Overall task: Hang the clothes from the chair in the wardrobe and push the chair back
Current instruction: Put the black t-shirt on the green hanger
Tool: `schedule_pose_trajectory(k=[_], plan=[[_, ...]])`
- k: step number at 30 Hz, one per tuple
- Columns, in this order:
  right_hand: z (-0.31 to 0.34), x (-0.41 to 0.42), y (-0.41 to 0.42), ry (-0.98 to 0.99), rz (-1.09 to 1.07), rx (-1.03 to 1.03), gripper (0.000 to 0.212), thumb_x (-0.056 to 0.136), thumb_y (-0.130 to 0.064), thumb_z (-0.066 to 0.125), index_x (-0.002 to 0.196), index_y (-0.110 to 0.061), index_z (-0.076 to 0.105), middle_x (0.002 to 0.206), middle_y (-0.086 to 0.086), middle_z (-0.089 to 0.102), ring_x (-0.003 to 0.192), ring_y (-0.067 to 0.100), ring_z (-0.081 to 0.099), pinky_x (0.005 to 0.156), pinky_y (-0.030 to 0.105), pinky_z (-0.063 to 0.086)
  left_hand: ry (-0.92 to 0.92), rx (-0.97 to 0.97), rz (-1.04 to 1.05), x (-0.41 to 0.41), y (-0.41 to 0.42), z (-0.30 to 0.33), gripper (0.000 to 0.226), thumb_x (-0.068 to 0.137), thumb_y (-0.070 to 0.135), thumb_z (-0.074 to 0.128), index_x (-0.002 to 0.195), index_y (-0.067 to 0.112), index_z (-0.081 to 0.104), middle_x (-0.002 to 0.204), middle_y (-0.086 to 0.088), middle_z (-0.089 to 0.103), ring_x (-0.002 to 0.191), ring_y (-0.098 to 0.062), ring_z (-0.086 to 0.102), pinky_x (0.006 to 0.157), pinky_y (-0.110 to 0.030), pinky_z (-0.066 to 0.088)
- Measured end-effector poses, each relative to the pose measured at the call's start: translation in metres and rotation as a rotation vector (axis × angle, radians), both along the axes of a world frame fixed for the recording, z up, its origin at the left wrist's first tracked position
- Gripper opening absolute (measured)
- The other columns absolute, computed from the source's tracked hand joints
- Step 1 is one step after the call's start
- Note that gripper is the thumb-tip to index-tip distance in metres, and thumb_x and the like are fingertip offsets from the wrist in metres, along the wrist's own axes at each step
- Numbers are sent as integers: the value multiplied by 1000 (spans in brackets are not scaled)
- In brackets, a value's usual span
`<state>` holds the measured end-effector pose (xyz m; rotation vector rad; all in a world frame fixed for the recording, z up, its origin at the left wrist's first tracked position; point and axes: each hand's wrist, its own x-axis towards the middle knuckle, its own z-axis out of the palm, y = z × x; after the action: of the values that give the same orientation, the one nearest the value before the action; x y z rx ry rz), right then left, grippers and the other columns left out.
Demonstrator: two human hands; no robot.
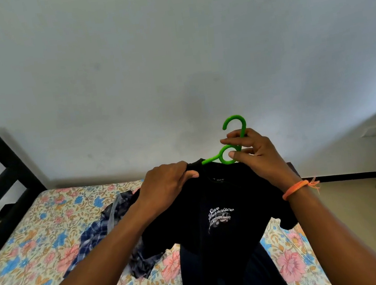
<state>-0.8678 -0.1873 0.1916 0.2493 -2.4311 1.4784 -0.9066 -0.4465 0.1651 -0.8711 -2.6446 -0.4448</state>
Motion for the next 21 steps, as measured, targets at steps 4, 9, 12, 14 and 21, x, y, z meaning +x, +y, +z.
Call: schedule_pose_trajectory(k=[4,9,12,14,21], plan=[[-6,0,-4,41,-66,-211,28,84,-1,73,108,-15,75,117,2,68,109,10,65,88,33,58,-13,-12,47,-10,-16,4,64,87,75,20,78,17,47,67,-1,58,64,-28,58,56,-34,38],[-36,-21,21,-59,-105,252,41,81,-44,74,116,-27,61,106,-11,69,101,6,64,88,29,52,-115,91,136,-23,-47,8,55,88,73,39,78,20,52,68,5,59,66,-18,57,57,-34,41],[-51,-36,12,-117,-20,439,54,81,-74,51,114,-32,60,98,-10,67,90,11,63,77,32,52,-277,112,150,-29,-74,9,40,85,68,56,88,28,58,76,10,63,70,-8,59,60,-32,45],[-61,-49,-4,-76,36,489,61,79,-82,43,108,-32,60,90,-10,66,80,11,62,69,32,51,-348,92,168,-31,-98,7,44,79,72,58,85,28,57,74,10,62,68,-6,58,60,-35,46],[-95,-83,-96,178,149,691,38,90,-46,60,111,-14,59,90,5,65,82,27,61,65,33,46,-416,40,328,-29,-205,-13,33,78,54,74,81,28,55,74,12,57,69,-4,53,59,-33,41]])
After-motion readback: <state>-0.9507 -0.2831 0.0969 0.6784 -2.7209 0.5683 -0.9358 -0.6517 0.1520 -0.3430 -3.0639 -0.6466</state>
